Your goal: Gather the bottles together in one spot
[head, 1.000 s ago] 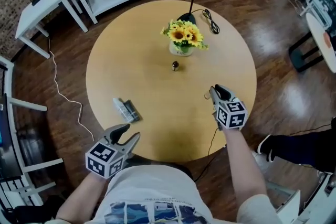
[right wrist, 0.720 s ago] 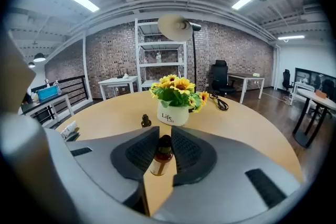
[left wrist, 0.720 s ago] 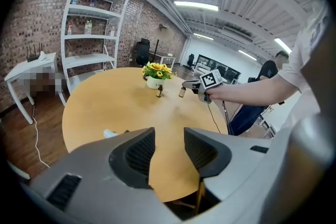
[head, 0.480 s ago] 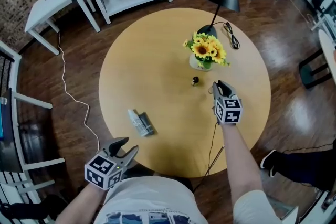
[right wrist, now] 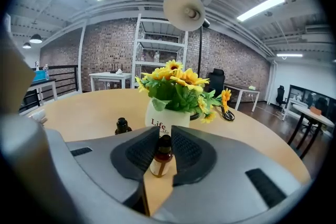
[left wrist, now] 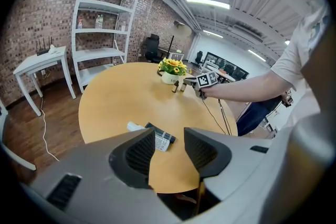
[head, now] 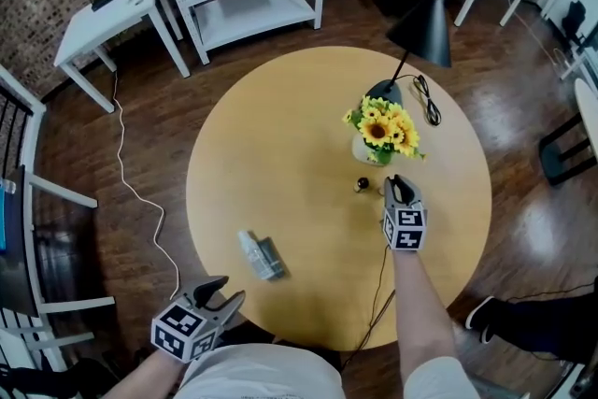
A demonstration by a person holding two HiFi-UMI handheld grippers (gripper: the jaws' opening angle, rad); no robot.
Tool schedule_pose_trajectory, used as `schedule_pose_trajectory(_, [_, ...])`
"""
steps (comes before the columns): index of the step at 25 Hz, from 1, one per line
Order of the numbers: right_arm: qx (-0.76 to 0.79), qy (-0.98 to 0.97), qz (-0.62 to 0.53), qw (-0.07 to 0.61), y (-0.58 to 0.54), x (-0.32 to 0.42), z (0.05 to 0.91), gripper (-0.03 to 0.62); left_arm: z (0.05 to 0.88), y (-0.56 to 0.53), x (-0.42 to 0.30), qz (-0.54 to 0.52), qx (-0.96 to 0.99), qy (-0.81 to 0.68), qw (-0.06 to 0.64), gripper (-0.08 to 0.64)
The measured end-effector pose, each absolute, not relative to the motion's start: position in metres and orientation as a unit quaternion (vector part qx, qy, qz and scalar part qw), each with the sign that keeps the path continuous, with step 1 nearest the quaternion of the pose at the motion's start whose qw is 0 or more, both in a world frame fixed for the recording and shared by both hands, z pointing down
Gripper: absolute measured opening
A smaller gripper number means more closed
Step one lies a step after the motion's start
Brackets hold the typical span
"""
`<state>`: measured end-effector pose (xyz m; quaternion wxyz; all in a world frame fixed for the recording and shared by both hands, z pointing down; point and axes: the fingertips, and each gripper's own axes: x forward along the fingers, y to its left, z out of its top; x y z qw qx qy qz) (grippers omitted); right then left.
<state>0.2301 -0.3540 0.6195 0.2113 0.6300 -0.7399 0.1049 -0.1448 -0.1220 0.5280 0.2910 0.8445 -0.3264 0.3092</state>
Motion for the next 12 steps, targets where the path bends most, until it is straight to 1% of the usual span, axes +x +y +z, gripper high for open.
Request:
schedule_pose_trajectory(6, [0.636, -0.732, 0.084, 0.23, -0.3496, 0.2223, 0.6195, 0.09, 0.5284, -0.1299, -0.1419, 0.301, 0.852, -0.318, 0.288, 0.152])
schedule_pose_trajectory(10, [0.631, -0.737, 0.09, 0.226, -0.3481, 0.221, 0.6194, 0.092, 0.5293, -0.1297, -0.1402, 0.301, 0.856, -0.309, 0.286, 0.152])
schedule_pose_trajectory(11, [0.629, -0.739, 0.092, 0.222, -0.3481, 0.2207, 0.6184, 0.101, 0.5295, -0.1299, -0.1407, 0.302, 0.856, -0.307, 0.285, 0.152])
schedule_pose_trajectory(12, [0.629, -0.74, 0.094, 0.219, -0.3482, 0.2209, 0.6161, 0.146, 0.5298, -0.1305, -0.1413, 0.302, 0.858, -0.305, 0.283, 0.15])
